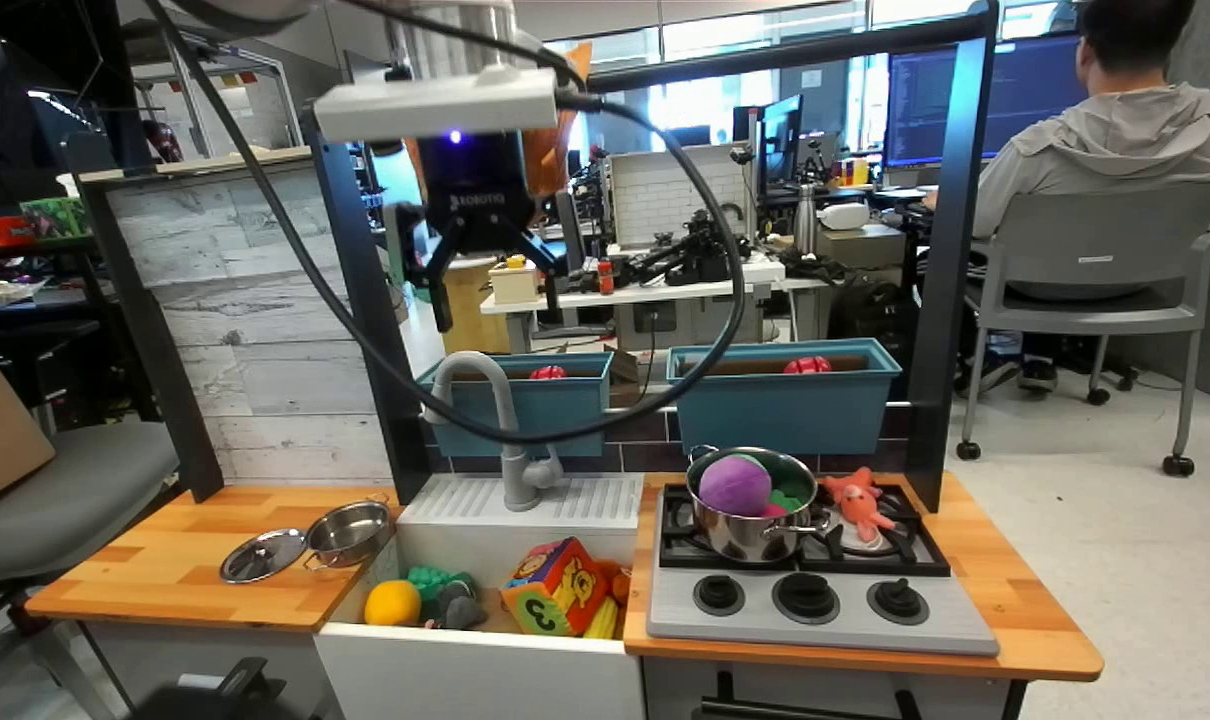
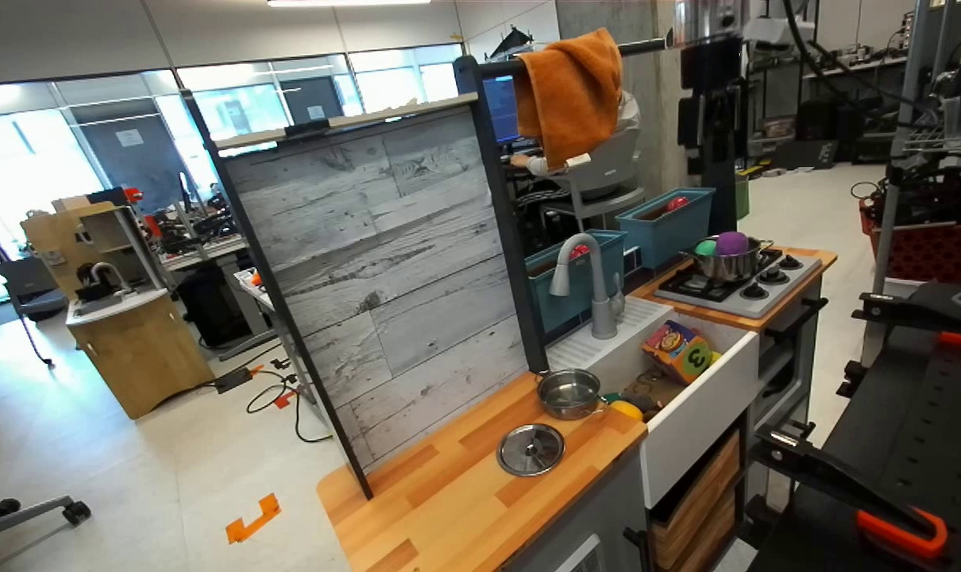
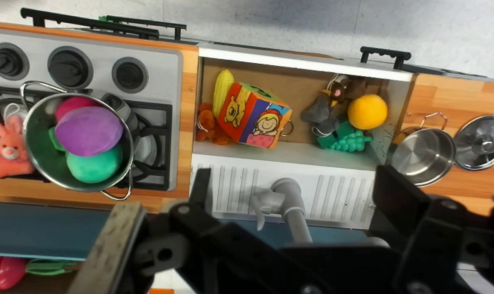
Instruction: Remove the cube from the sink and put it on the counter
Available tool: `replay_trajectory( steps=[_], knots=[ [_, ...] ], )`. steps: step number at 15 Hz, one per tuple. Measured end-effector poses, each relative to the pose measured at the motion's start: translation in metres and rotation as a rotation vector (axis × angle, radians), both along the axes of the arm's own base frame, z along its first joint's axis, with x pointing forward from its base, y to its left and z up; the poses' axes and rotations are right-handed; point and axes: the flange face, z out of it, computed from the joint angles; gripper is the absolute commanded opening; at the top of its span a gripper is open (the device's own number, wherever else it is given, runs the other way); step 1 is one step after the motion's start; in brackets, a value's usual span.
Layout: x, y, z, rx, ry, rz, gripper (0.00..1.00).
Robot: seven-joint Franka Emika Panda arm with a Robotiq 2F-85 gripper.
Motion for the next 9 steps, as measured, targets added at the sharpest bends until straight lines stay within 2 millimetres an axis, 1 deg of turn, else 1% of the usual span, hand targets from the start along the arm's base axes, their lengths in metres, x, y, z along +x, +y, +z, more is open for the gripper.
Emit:
replay_trajectory(
  steps=[4, 9],
  knots=[
    [0.005, 0.002, -0.057, -0.012, 0.014, -0.044, 1.00],
    [0.013, 0.003, -0.117, -0.047, 0.057, -0.108, 1.00]
  ],
)
